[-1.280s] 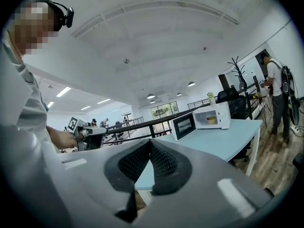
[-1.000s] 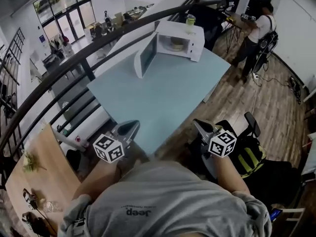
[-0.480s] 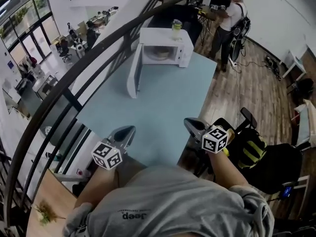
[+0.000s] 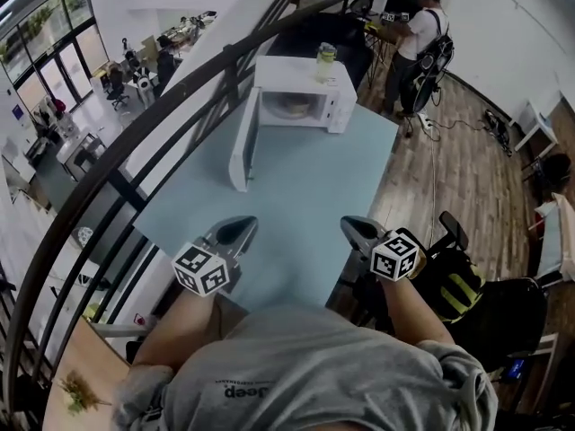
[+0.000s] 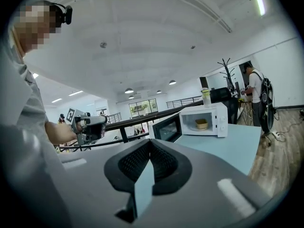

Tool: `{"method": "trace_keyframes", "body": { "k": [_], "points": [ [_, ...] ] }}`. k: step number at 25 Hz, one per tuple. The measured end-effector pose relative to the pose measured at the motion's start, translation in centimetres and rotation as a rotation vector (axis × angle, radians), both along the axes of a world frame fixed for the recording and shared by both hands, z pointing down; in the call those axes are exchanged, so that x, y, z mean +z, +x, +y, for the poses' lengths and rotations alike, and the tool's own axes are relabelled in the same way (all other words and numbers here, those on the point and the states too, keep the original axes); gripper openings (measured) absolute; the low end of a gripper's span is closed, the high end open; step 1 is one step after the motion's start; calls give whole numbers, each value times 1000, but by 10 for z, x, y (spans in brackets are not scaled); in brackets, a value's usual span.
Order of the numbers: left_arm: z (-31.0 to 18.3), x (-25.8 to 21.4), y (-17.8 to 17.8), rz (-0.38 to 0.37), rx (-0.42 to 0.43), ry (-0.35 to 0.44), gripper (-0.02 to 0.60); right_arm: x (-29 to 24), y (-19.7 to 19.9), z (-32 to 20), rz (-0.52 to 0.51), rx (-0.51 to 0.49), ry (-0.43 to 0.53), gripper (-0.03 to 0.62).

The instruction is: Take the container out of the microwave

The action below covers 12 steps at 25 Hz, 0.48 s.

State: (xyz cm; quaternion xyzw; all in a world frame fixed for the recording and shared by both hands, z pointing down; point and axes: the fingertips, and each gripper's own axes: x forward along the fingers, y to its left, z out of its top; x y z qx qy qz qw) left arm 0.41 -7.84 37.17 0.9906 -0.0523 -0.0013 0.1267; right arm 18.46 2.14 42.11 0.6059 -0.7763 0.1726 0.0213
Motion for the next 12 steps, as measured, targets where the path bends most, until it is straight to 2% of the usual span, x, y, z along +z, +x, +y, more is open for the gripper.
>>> {"method": "trace_keyframes", "body": {
  "k": [4, 12],
  "points": [
    [-15, 5, 45, -32, -42, -1, 26, 14, 46, -28, -10, -32, 17, 5],
    [-51, 48, 161, -116, -159, -67, 26, 52, 168, -109, -23, -126, 66, 5]
  ]
}}
